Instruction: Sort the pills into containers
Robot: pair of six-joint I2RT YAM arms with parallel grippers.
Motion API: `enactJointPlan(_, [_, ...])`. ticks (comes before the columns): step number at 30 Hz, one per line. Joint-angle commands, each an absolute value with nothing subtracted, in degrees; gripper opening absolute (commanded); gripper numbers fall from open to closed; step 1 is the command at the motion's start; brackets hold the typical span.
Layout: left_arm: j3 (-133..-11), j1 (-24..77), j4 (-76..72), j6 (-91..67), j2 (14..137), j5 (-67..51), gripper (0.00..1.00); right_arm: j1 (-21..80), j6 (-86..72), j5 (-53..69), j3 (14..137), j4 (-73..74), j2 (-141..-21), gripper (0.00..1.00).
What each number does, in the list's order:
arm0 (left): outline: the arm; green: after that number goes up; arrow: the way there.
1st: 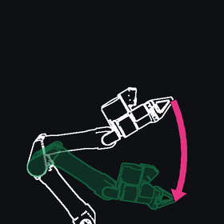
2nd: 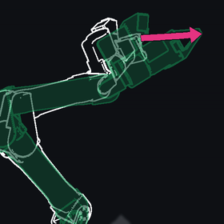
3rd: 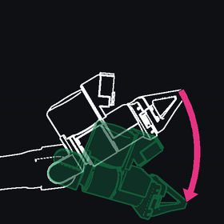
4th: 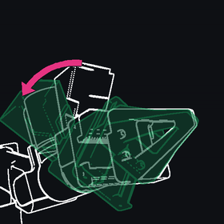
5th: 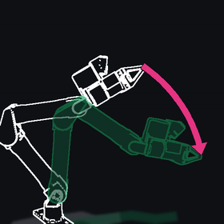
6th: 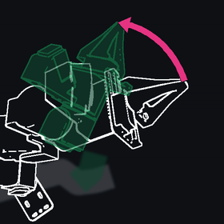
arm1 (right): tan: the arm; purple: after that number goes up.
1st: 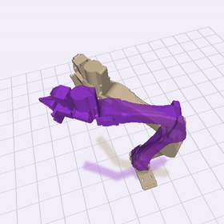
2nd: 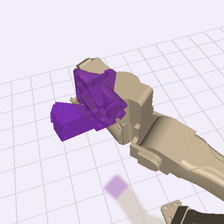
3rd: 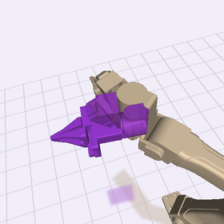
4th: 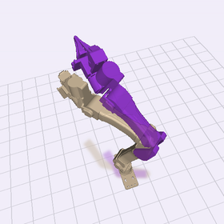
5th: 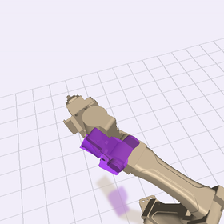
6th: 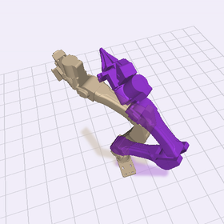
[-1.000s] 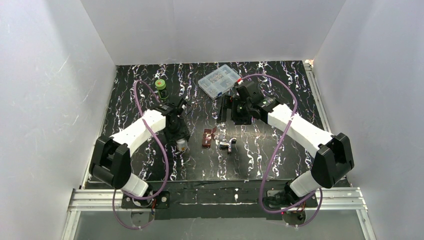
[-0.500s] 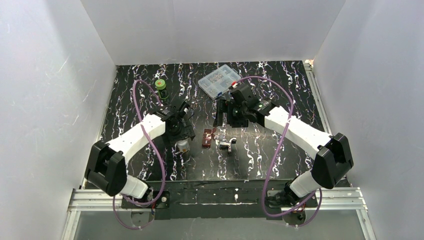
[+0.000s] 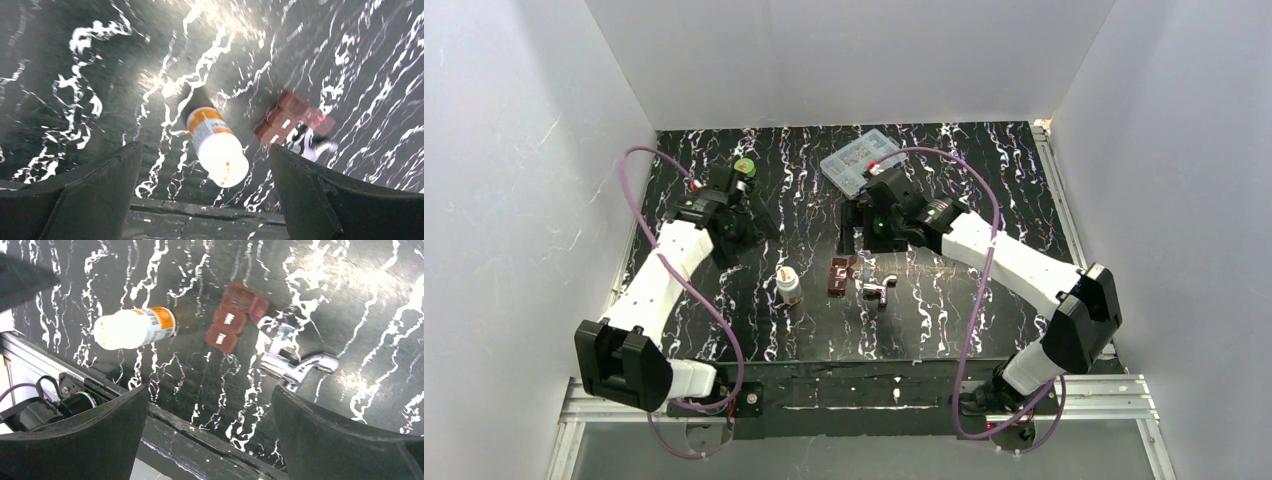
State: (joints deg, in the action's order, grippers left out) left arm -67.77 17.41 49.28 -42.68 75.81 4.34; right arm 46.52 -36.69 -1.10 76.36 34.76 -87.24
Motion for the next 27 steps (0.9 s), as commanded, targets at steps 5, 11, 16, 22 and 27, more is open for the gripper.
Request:
enactJointPlan(5, [-68.46, 3.7, 48.45, -37.94, 74.83, -3.16, 0.98, 56.29, -31.53, -6.53, 94.4, 42.49, -99.35, 0.98])
enactJointPlan(11, [-67.21, -5.53, 47.61, -38.27, 74.39, -4.64, 0.98, 61.42, -27.47, -9.42, 110.11, 49.52, -112.06, 0.97])
enactJointPlan(16, [-66.98, -9.4, 47.04, -37.68, 74.42, -6.95, 0.98, 63.88, -25.99, -10.94, 119.64, 54.37, -120.43, 0.96])
enactJointPlan(22, [-66.33, -9.75, 46.26, -37.88, 74.02, -7.73, 0.98, 64.31, -25.07, -11.18, 124.38, 56.15, -126.25, 0.96])
enactJointPlan(27, [-65.39, -9.8, 45.62, -37.83, 74.17, -8.09, 0.98, 64.64, -24.24, -11.04, 125.81, 56.87, -128.59, 0.95])
